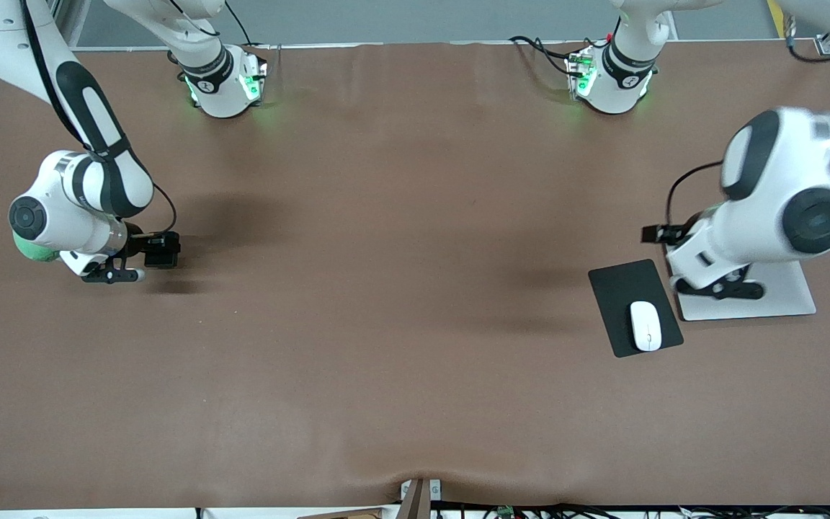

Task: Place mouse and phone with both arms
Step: 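Release the mouse on the pad while the right gripper carries the phone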

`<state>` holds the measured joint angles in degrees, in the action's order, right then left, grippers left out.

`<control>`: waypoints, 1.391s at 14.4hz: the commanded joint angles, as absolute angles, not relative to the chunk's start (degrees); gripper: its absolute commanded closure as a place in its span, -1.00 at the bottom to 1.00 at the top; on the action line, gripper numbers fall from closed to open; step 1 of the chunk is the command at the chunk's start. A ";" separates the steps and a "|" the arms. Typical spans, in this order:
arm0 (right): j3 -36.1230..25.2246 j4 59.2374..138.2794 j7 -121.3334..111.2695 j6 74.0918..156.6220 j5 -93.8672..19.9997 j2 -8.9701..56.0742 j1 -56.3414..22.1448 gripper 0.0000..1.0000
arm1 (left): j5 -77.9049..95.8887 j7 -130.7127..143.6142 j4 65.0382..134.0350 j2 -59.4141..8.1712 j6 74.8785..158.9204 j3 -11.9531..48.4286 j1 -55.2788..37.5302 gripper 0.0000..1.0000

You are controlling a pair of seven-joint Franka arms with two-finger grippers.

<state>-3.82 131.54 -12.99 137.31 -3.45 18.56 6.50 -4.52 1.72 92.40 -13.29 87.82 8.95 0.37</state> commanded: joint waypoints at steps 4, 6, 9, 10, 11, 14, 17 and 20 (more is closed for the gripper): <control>-2.81 134.30 -13.18 140.36 -2.90 18.63 7.64 -0.99 | -1.23 -3.61 91.68 -0.89 86.04 3.78 -3.07 -1.00; -2.73 133.95 -13.36 139.48 -2.99 18.55 7.38 -1.00 | -1.41 -4.13 86.95 -0.88 84.56 4.30 -3.08 -1.00; -2.46 127.30 -13.18 131.97 -2.99 18.46 6.60 -1.00 | -1.58 -8.07 85.25 -0.36 82.71 4.75 -2.46 -1.00; -2.46 123.09 -13.18 125.31 -2.99 18.54 6.07 -1.00 | -1.32 -7.56 85.25 0.61 81.75 4.49 -2.46 -1.00; -2.46 118.61 -13.10 118.11 -2.99 18.63 5.54 -1.00 | -1.06 -7.21 85.43 1.22 81.30 4.40 -2.46 -1.00; -2.46 110.76 -13.18 111.80 -3.25 19.07 5.18 -1.00 | -0.70 -2.65 85.43 1.14 80.42 4.31 -2.55 -1.00; -2.37 101.46 -13.97 107.69 -3.69 19.16 5.19 -1.00 | -0.70 -0.97 85.52 1.40 79.72 3.87 -2.37 -1.00; -2.37 87.41 -13.80 94.18 -3.52 22.14 5.10 -1.00 | -0.70 -1.14 85.26 1.06 78.84 3.78 -2.29 -1.00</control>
